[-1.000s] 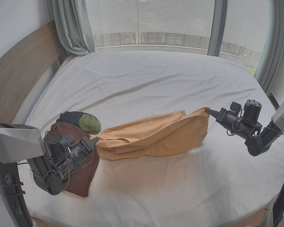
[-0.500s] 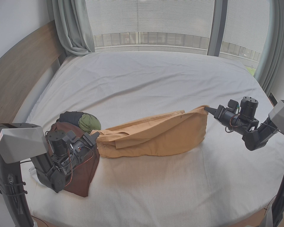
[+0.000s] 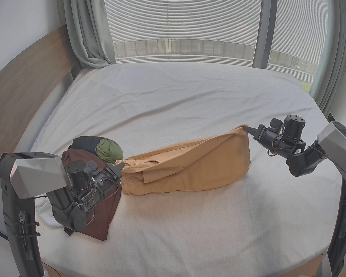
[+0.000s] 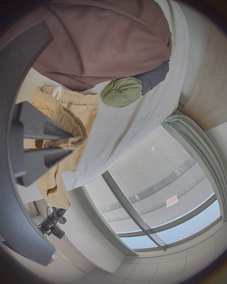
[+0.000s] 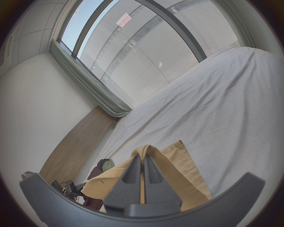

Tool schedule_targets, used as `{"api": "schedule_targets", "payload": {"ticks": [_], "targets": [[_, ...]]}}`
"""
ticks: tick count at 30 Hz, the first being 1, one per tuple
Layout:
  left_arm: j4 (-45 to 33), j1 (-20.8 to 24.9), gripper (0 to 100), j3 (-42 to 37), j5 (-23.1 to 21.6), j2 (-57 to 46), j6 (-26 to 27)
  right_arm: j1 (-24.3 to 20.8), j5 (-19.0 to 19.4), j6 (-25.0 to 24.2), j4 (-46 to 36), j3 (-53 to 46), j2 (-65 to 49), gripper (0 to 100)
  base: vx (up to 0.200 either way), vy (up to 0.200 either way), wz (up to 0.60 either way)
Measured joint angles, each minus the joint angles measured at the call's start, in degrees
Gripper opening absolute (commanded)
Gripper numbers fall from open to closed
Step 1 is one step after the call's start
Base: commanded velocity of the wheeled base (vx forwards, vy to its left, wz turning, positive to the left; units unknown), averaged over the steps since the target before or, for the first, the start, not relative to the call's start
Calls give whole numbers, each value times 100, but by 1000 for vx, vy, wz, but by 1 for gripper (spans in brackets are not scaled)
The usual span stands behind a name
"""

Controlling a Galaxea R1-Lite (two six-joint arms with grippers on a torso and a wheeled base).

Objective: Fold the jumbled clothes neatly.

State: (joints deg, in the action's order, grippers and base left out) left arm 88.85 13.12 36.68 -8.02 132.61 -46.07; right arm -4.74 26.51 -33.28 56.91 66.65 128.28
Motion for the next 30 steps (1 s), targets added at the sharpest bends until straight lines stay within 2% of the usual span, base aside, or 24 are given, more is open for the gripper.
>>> {"api": "schedule_targets", "payload": {"ticks": [16, 30], "targets": [[-22, -133, 0, 837, 375, 667, -11, -110, -2, -2, -206, 1167, 914, 0, 0, 0, 0], [-20, -240, 0, 1053, 390, 920, -10, -115, 0, 11, -208, 1475, 1268, 0, 0, 0, 0]]}}
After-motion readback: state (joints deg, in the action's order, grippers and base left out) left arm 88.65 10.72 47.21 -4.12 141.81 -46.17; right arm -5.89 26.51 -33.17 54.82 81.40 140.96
